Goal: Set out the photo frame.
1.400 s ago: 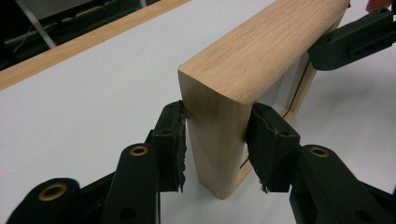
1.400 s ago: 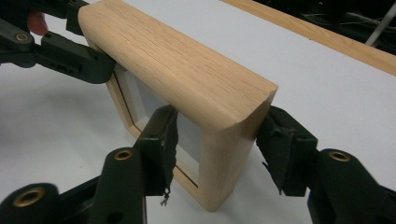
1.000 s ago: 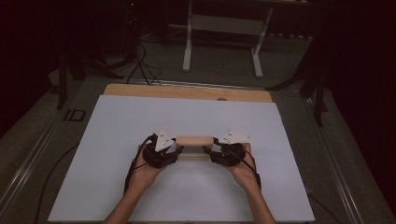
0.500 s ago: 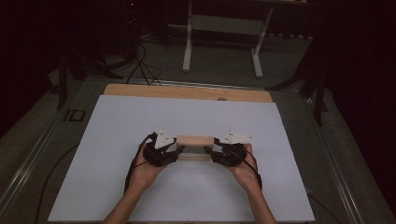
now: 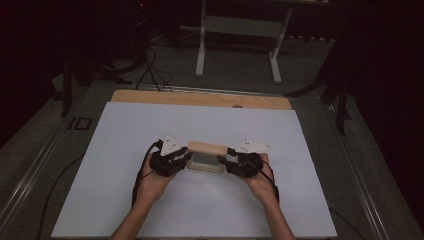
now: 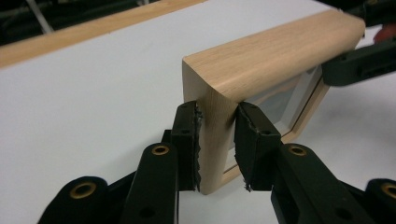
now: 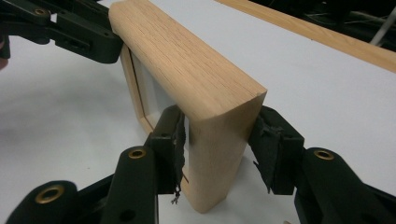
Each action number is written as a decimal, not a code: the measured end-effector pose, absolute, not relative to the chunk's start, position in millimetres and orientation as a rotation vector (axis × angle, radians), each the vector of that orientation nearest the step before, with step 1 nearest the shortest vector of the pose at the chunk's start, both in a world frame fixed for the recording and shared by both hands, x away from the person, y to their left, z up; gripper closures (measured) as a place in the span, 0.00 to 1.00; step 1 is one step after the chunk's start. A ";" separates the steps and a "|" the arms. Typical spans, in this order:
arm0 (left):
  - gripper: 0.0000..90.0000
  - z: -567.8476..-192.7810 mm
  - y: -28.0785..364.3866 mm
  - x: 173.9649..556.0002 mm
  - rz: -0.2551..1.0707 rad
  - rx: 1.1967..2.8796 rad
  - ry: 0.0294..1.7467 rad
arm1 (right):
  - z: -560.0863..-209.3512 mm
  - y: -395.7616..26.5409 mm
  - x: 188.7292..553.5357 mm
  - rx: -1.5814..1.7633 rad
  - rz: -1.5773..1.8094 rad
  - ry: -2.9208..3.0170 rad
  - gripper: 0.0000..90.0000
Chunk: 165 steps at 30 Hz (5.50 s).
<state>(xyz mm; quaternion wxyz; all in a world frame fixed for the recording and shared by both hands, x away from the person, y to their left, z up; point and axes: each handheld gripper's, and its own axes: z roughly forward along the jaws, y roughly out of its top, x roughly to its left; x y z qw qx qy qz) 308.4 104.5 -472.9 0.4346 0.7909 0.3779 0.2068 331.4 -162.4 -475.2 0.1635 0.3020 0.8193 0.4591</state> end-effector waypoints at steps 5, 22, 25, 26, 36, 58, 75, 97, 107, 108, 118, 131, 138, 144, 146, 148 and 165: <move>0.71 -474.8 102.8 309.6 0.516 1.981 0.937 | -475.8 -163.0 332.4 0.855 1.316 2.339 0.62; 0.55 -480.6 104.6 322.5 0.467 1.957 0.892 | -475.1 -165.2 335.2 0.748 1.280 2.363 0.64; 0.51 -482.2 105.2 327.7 0.432 1.956 0.864 | -475.1 -165.4 334.9 0.734 1.276 2.366 0.64; 0.51 -483.0 105.0 329.3 0.421 1.955 0.857 | -475.1 -165.4 334.8 0.733 1.276 2.367 0.64; 0.53 -482.8 102.8 329.9 0.436 1.976 0.811 | -474.8 -165.4 336.4 0.742 1.273 2.367 0.64; 0.60 -481.4 100.6 326.9 0.452 1.989 0.841 | -472.1 -160.1 345.2 0.850 1.236 2.363 0.57; 0.60 -483.4 99.7 341.9 0.451 1.981 0.922 | -476.4 -160.2 350.2 0.924 1.187 2.356 0.62; 0.61 -483.5 102.1 344.9 0.440 1.995 0.904 | -487.3 -157.8 363.6 0.992 1.280 2.389 0.48; 0.62 -483.6 104.7 348.3 0.412 1.998 0.893 | -487.6 -156.7 362.6 0.993 1.255 2.398 0.51; 0.61 -483.6 104.8 348.5 0.411 1.998 0.892 | -487.6 -156.8 362.6 0.993 1.255 2.399 0.51; 0.57 -484.1 105.3 349.5 0.396 1.999 0.900 | -487.6 -157.9 362.9 0.989 1.264 2.407 0.49; 0.49 -486.7 108.2 347.1 0.387 2.002 0.938 | -484.3 -165.1 360.6 1.002 1.260 2.387 0.44; 0.48 -483.7 117.9 338.0 0.391 1.987 0.946 | -479.7 -167.5 354.5 0.987 1.269 2.384 0.42; 0.49 -482.6 124.4 328.4 0.392 1.987 0.950 | -477.1 -170.0 349.2 0.985 1.279 2.367 0.43; 0.49 -481.6 128.4 322.6 0.384 1.981 0.955 | -476.6 -171.9 346.8 0.979 1.272 2.364 0.43; 0.49 -481.1 130.7 319.4 0.393 1.988 0.954 | -475.9 -174.0 343.4 0.978 1.263 2.365 0.43; 0.49 -485.8 145.3 301.0 0.395 2.000 0.962 | -482.2 -202.4 324.2 0.993 1.210 2.372 0.43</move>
